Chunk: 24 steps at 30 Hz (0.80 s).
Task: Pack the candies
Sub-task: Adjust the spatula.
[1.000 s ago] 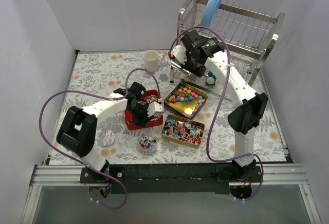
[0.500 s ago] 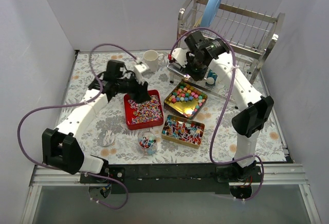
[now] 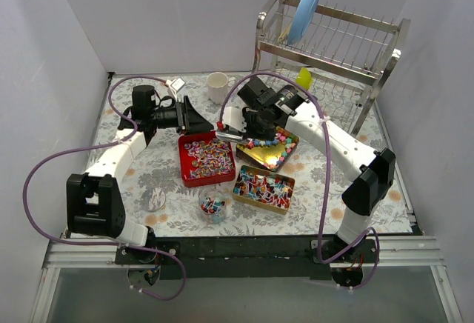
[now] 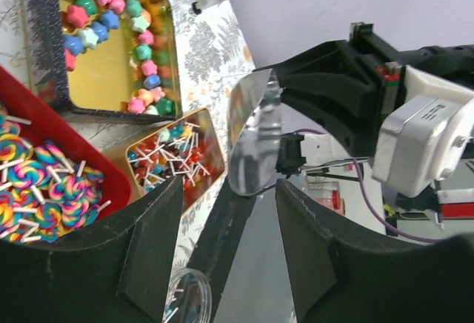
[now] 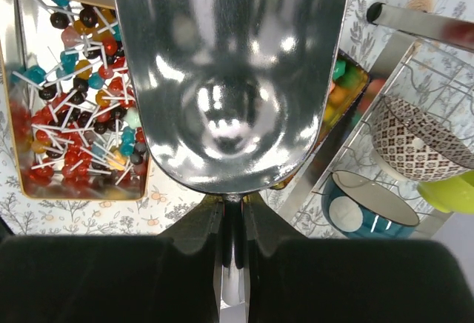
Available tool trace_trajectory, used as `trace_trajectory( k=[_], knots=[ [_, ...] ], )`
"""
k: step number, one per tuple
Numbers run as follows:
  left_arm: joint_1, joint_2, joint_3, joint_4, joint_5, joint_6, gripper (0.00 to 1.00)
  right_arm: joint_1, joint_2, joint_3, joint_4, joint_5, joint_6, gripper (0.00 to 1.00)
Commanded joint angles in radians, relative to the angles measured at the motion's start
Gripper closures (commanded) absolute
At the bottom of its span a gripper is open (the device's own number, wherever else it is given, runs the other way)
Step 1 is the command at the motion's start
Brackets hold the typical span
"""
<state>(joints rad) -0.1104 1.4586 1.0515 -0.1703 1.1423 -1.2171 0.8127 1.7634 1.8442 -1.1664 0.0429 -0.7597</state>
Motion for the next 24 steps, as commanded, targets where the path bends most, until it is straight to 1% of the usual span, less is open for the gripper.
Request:
trace_trajectory(
  k=[1,8,9,11,14,15,22,24],
  knots=[
    [0.008,-0.007,-0.019,0.094,0.060,-0.102,0.48,0.019,-0.004,0.026,0.071,0.058,0.006,0.99],
    [0.008,-0.007,-0.050,0.077,0.043,-0.082,0.57,0.066,-0.002,0.059,0.082,0.068,0.005,0.99],
    [0.008,-0.004,-0.051,0.077,0.039,-0.082,0.60,0.071,-0.002,0.075,0.080,0.055,0.003,0.99],
    [0.008,0.000,-0.054,0.080,0.034,-0.081,0.61,0.083,-0.013,0.087,0.067,0.000,-0.001,0.99],
    [0.008,0.008,-0.061,0.080,0.033,-0.073,0.64,0.094,-0.033,0.102,0.070,-0.035,0.002,0.99],
    [0.008,0.008,-0.064,0.080,0.031,-0.070,0.65,0.094,-0.036,0.107,0.068,-0.075,0.003,0.99],
    [0.011,-0.004,-0.108,0.072,0.007,-0.052,0.67,0.094,-0.058,0.125,0.063,-0.170,0.016,0.99],
    [0.012,-0.010,-0.123,0.065,-0.006,-0.036,0.67,0.094,-0.055,0.153,0.063,-0.195,0.025,0.99]
  ],
)
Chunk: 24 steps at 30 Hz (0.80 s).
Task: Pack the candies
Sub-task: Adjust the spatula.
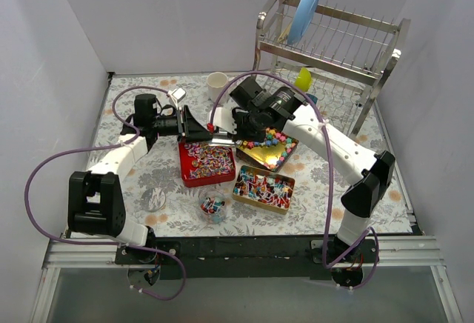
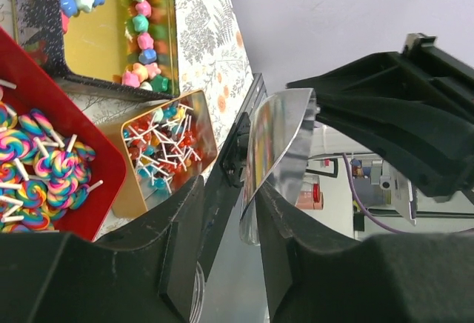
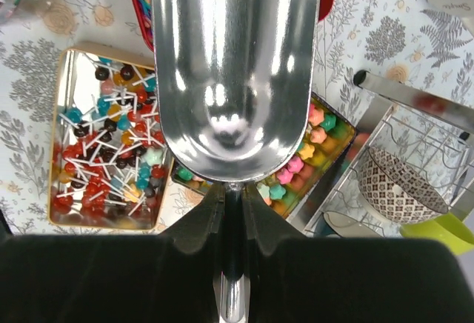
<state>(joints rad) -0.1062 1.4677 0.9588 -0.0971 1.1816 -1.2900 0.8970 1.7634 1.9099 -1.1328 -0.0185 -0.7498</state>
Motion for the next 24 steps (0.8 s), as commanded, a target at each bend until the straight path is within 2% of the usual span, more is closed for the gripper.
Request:
trace_trajectory(
  k=[1,4,6,11,13,15,18,19,24],
  knots=[
    [0.013,-0.023,-0.037,-0.012,-0.053,0.041,0.67,0.010,-0.047,0.096,0.031,-0.144,0.018,0.99],
    [0.028,-0.040,-0.063,-0.019,-0.085,0.055,0.65,0.010,-0.033,0.144,0.034,-0.179,0.024,0.99],
    [0.055,-0.065,-0.068,-0.045,-0.129,0.069,0.59,0.011,-0.035,0.135,0.045,-0.181,0.024,0.99],
    [0.174,-0.165,-0.038,-0.156,-0.252,0.101,0.52,0.006,-0.032,0.023,0.076,-0.069,-0.040,0.99],
    [0.201,-0.217,-0.032,-0.258,-0.422,0.138,0.51,0.002,-0.025,-0.041,0.088,-0.041,-0.066,0.99],
    [0.221,-0.233,-0.043,-0.343,-0.572,0.150,0.56,0.002,-0.004,-0.041,0.068,-0.009,-0.101,0.99],
    [0.258,-0.242,-0.101,-0.406,-0.663,0.123,0.93,-0.001,0.074,0.027,0.010,0.052,-0.156,0.99],
    [0.264,-0.245,-0.115,-0.415,-0.692,0.109,1.00,-0.004,0.100,0.053,0.005,0.063,-0.175,0.99],
    [0.280,-0.242,-0.205,-0.441,-0.682,0.052,1.00,-0.007,0.152,0.098,-0.004,0.113,-0.334,0.99]
  ],
)
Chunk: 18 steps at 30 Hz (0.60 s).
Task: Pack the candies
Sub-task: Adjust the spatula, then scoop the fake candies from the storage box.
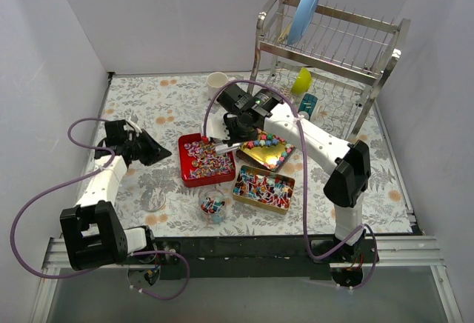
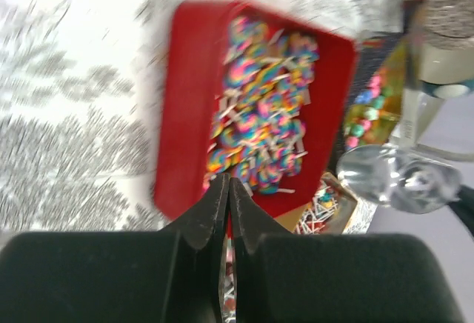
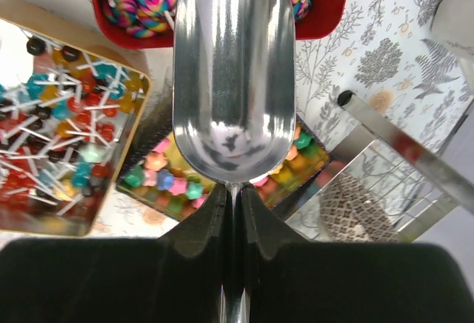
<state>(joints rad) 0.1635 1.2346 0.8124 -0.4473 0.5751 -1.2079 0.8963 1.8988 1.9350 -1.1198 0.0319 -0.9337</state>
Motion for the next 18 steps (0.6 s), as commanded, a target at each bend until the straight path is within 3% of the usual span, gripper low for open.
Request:
trace_trajectory(
  k=[1,11,18],
  knots=[
    [0.011,-0.006,-0.071,-0.096,-0.081,-0.031,1.00,-0.005,0.026,0.081,-0.018,0.072,-0.202,0.99],
    [0.011,0.042,-0.228,-0.100,-0.040,-0.117,1.00,0.027,0.141,0.127,0.083,0.275,-0.554,0.99],
    [0.001,0.114,-0.263,-0.070,0.003,-0.139,1.00,0.075,0.201,0.064,0.210,0.401,-0.689,0.99]
  ],
)
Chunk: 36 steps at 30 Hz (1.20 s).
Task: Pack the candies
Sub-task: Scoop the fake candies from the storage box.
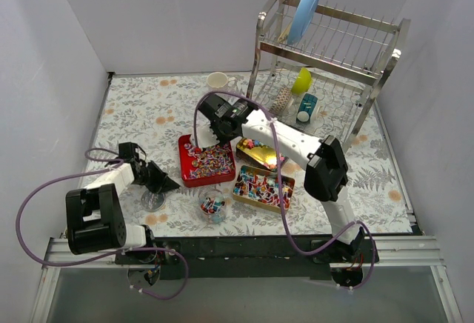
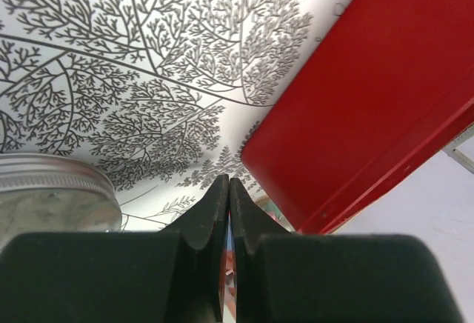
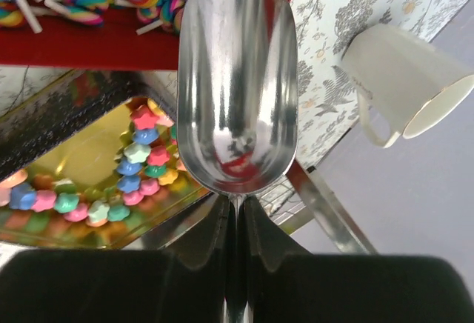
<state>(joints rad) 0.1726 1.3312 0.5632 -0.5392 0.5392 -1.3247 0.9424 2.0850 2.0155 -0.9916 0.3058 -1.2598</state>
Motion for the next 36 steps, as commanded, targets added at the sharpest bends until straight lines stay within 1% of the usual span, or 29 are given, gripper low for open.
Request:
trace_trajectory(
  k=[1,7,9,13,18,20,22,24,25,29,34,36],
  knots=[
    [-0.015,0.023,-0.017,0.028,0.048,-0.024,1.00,0.035,0.018,-0.043,0.097,0.156,-0.372,0.99],
    [-0.074,0.054,-0.043,0.103,0.105,-0.044,1.00,0.064,0.010,-0.159,0.194,0.188,-0.447,0.99],
    [-0.084,0.071,-0.046,0.130,0.113,-0.057,1.00,0.081,0.000,-0.196,0.185,0.182,-0.449,0.99],
    [-0.085,0.105,-0.040,0.159,0.139,-0.077,1.00,0.124,-0.034,-0.251,0.163,0.119,-0.426,0.99],
    [-0.088,0.129,-0.037,0.179,0.159,-0.083,1.00,0.209,-0.066,-0.296,0.134,0.052,-0.379,0.99],
    [-0.087,0.138,-0.040,0.199,0.176,-0.091,1.00,0.239,-0.062,-0.288,0.130,0.024,-0.353,0.99],
    [-0.088,0.146,-0.042,0.206,0.191,-0.096,1.00,0.249,-0.046,-0.245,0.133,0.016,-0.336,0.99],
    [-0.088,0.154,-0.040,0.216,0.206,-0.096,1.00,0.254,-0.014,-0.210,0.131,0.029,-0.328,0.99],
    [-0.088,0.157,-0.040,0.217,0.208,-0.094,1.00,0.253,0.000,-0.152,0.127,0.041,-0.320,0.99],
    [-0.088,0.169,-0.022,0.209,0.222,-0.074,1.00,0.231,0.046,-0.040,0.067,0.098,-0.312,0.99],
    [-0.087,0.180,-0.013,0.205,0.222,-0.065,1.00,0.177,0.026,-0.066,0.082,0.145,-0.374,0.99],
    [-0.087,0.180,-0.008,0.205,0.223,-0.061,1.00,0.150,0.035,-0.066,0.077,0.148,-0.372,0.99]
  ],
)
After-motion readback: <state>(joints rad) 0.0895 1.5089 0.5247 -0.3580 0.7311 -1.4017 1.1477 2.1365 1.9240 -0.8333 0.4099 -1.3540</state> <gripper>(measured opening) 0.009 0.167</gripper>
